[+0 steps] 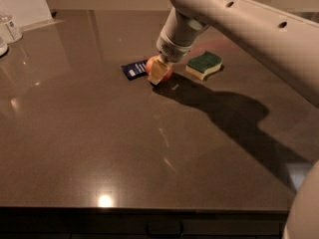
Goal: Move apple near rxbar blueberry
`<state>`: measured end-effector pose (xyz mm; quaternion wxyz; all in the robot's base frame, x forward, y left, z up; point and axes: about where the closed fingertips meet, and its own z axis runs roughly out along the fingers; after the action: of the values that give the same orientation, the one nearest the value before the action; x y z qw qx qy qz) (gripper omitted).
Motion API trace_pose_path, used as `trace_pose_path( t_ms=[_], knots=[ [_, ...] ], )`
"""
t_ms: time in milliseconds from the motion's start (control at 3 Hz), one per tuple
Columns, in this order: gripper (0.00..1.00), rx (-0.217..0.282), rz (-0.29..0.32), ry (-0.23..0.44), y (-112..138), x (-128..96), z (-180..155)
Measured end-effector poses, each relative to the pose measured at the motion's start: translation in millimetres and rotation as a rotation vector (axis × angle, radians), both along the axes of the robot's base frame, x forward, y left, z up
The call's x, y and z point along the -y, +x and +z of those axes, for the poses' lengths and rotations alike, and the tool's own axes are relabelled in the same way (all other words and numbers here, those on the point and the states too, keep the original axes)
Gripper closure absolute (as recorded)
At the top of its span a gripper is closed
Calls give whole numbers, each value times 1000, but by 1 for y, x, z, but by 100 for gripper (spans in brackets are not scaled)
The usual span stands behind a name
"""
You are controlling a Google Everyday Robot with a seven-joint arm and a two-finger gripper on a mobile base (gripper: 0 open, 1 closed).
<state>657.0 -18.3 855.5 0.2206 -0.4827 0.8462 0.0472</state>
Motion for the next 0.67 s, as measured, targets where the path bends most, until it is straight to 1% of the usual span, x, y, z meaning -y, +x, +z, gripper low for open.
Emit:
trace_pose_path(
  t_ms=[667],
  knots=[
    [13, -10, -8, 10, 4, 1, -9]
  ],
)
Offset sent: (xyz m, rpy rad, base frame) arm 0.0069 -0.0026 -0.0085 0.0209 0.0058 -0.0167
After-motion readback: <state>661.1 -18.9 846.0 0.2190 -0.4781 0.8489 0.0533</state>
